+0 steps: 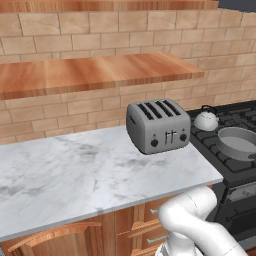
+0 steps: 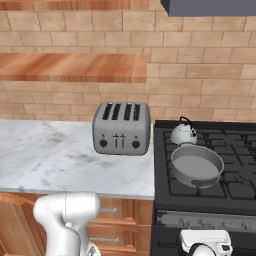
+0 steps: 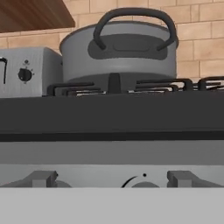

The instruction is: Pick the kettle from the cabinet and place it on a stove burner. Then pick the pot from the counter and place it on another stove burner. Finally, turn both burners on.

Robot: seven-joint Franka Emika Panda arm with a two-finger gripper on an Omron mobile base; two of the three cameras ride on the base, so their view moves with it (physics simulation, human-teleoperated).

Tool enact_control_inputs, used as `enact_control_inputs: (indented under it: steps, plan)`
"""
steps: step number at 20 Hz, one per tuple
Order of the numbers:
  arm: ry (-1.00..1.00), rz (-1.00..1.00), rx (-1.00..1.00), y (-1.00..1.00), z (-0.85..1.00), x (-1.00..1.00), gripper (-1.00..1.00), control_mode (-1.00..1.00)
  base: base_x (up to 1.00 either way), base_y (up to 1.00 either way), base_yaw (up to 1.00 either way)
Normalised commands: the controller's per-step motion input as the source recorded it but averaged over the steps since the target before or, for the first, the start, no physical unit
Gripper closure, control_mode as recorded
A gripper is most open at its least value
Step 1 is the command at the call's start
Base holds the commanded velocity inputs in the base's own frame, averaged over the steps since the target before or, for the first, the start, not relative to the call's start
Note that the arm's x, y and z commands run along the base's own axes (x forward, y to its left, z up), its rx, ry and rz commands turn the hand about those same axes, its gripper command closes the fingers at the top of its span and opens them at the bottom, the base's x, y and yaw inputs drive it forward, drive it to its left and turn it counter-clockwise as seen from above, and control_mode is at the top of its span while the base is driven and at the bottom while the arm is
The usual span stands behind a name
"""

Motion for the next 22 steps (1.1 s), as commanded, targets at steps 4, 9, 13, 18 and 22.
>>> enact_control_inputs:
  steps: [4,9,13,18,22]
  plan:
    - [-0.05,0.00,0.02,-0.18,-0.15,0.08,-1.00,-1.00,0.00,0.00,0.00]
    - [-0.05,0.00,0.02,-0.18,-0.17,0.06,-1.00,-1.00,0.00,0.00,0.00]
    - [-0.06,0.00,0.02,-0.08,-0.11,0.09,-1.00,-1.00,0.00,0.00,0.00]
    - [-0.06,0.00,0.02,0.00,-0.08,0.10,-1.00,-1.00,0.00,0.00,0.00]
    - [-0.07,0.00,0.00,0.00,-0.15,0.04,-1.00,-1.00,0.00,0.00,0.00]
